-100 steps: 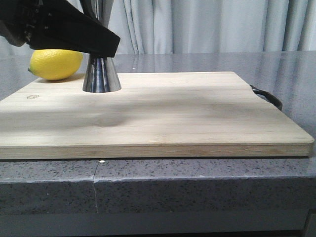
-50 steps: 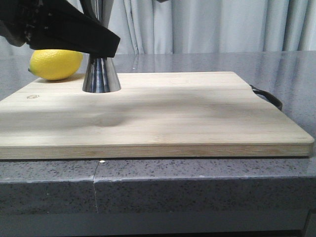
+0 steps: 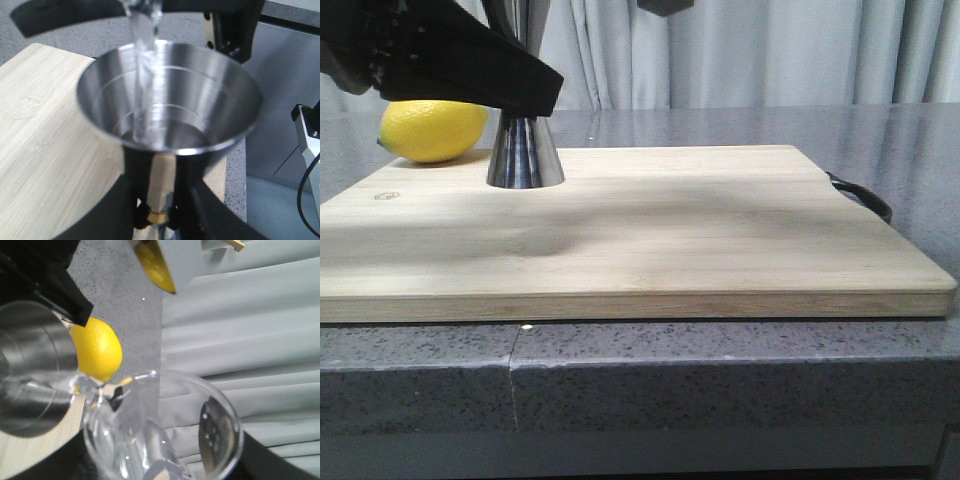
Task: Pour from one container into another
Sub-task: 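Tilt the beaker with the right gripper, pouring liquid into the jigger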
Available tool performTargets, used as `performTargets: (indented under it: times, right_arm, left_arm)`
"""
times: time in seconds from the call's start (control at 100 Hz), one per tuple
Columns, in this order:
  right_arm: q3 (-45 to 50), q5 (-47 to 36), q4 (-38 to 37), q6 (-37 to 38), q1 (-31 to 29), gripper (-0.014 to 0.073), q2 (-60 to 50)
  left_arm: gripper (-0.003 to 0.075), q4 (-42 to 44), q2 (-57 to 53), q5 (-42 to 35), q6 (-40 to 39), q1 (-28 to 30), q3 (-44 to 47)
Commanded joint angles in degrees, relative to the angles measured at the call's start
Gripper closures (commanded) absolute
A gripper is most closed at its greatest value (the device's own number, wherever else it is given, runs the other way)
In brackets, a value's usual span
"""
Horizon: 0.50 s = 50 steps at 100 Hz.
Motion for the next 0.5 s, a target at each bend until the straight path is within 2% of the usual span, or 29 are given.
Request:
performTargets:
  times: [0.0,0.49]
  right_arm:
    - [-2.0,-0.4,-0.7,-0.3,0.0,0.0339,-2.4]
    - [-2.0,-0.4,-5.7,-0.3,0.0,0.0339,-2.4]
  left_arm:
    - [0.074,-3.9,-2.0,2.1,-0.4,-0.5,-1.7]
    - [0.074,-3.9,-2.0,2.1,-0.4,-0.5,-1.7]
